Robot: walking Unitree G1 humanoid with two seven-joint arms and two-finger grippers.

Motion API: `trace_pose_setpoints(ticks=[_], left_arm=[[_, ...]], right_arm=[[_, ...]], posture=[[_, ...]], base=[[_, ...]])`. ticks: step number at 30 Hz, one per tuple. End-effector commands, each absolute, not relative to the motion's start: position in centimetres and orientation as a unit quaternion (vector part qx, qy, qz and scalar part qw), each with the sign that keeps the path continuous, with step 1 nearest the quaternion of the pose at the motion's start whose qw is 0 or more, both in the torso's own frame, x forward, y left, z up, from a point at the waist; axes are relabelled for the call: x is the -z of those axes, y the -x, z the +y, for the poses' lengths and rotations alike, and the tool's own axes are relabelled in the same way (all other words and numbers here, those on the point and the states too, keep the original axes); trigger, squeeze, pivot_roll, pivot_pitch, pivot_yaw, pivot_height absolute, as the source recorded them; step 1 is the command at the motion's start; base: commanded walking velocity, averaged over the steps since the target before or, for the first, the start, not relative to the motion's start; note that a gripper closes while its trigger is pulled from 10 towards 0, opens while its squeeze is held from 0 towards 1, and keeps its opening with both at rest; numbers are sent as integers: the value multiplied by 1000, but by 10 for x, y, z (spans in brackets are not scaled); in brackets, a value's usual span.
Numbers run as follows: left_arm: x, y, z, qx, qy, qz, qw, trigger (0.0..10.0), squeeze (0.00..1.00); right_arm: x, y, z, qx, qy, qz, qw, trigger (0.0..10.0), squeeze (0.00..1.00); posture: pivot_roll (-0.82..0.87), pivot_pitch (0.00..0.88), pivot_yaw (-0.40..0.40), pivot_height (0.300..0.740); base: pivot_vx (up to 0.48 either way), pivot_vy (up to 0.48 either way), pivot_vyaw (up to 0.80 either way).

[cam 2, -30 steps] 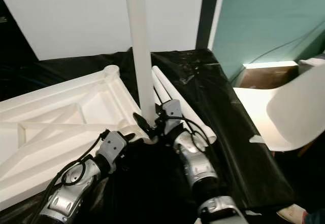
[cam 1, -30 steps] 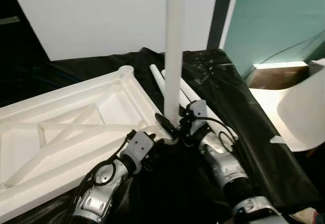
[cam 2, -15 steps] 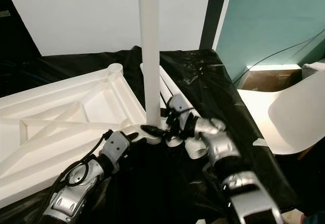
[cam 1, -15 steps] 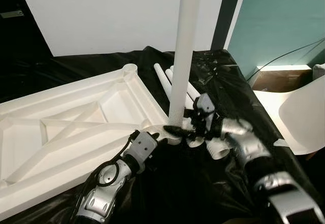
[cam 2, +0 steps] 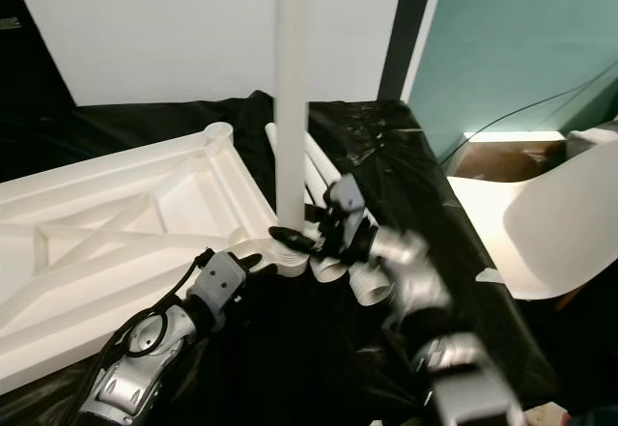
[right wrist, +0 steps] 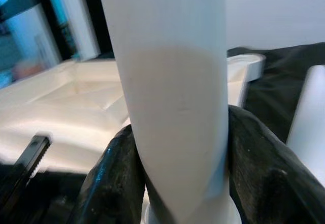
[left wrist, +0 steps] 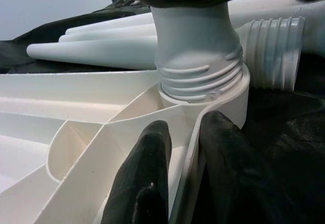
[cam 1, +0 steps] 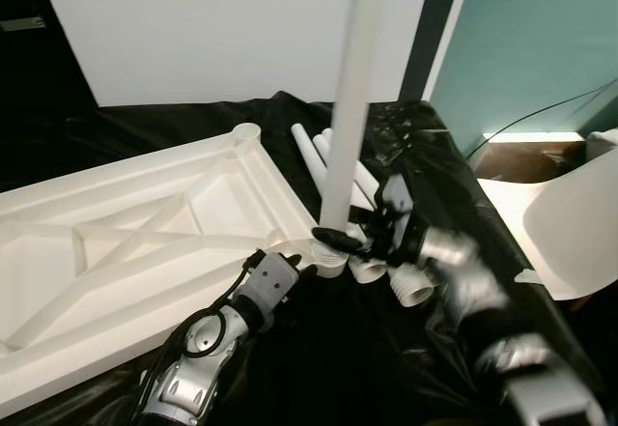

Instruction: Building children table

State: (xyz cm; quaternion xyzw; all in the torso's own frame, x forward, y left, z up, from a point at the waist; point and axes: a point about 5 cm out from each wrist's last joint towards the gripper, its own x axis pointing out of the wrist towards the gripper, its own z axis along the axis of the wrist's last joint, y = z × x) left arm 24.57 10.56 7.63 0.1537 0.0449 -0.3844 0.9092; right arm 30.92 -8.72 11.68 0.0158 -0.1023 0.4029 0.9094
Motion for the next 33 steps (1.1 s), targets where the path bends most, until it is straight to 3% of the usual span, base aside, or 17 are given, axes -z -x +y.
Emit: trace_pose_setpoints(ticks=[1,8,9,10,11,33], left_arm=[[-43,-226,100,414,-137,129,890,10000,0],[-45,-229,99,422,-141,127,887,10000,0],[-45,-230,99,424,-142,128,885,10000,0],[-44,-230,99,425,-144,128,885,10000,0],[-46,-232,99,427,-145,126,884,10000,0],[-51,-242,108,418,-156,118,887,10000,0]], right_arm=[[-113,-309,-99,-308,-33,-104,945,0,0],[-109,-308,-99,-231,-40,-95,967,0,0],[-108,-309,-99,-223,-44,-91,970,3804,0],[-107,-309,-99,-218,-47,-88,971,3804,0],[-106,-309,-98,-210,-50,-83,973,10000,0],[-105,-318,-84,-222,-59,-69,971,10000,0]], posture=[[196,0,-61,740],[172,0,-36,740],[167,0,-29,740],[167,0,-29,740],[165,0,-23,740],[177,0,18,740]], base=[[0,0,0],[0,0,0],[0,0,0],[0,0,0],[0,0,0],[0,0,0]])
